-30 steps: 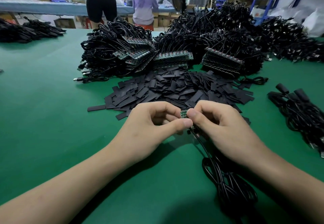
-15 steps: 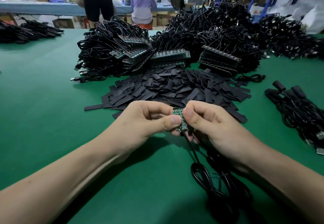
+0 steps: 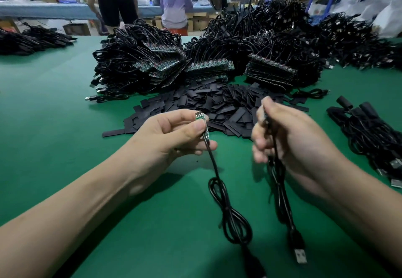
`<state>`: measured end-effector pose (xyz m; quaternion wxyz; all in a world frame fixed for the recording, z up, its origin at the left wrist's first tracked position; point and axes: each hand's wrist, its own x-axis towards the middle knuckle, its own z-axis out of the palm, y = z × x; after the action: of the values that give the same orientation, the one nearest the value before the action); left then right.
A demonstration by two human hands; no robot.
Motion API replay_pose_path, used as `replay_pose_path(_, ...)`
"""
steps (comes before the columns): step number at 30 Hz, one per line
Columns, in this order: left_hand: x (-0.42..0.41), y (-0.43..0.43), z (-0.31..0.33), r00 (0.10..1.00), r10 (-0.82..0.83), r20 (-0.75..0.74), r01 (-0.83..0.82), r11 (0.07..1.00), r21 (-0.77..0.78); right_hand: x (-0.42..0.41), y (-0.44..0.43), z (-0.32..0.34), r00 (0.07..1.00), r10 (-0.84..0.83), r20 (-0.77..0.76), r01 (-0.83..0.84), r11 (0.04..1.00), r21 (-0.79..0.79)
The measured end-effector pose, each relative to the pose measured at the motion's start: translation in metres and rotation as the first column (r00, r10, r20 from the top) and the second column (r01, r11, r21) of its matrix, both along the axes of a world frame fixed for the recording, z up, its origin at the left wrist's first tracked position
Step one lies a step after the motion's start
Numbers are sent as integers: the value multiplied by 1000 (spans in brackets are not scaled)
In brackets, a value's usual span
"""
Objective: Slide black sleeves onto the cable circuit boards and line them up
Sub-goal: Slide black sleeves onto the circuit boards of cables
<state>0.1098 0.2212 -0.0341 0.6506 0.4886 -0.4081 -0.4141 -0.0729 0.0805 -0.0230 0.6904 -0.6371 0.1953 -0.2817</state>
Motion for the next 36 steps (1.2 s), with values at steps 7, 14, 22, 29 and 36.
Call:
replay_pose_path(7, 16, 0, -6, 782, 220, 584, -313, 948, 62, -7, -27, -8, 906, -377, -194, 255, 850, -460)
replay_pose_path(14, 1, -4, 3, 284, 294, 913, -402, 901, -165, -9, -36, -14, 760, -598, -255, 276, 652, -706)
replay_pose_path(22, -62, -62, 3, 24, -12, 1000, -279, 960, 18, -7, -32, -17, 769, -608, -199, 286, 605, -743)
replay_pose_path(29, -68, -87, 0, 157, -57, 986, -428, 896, 119, -8, -28, -17, 790, -596, -144, 301, 582, -755)
replay_pose_path(36, -64, -81, 0, 337, -6, 941, -365, 921, 136, -7, -27, -18, 805, -579, -131, 296, 583, -756)
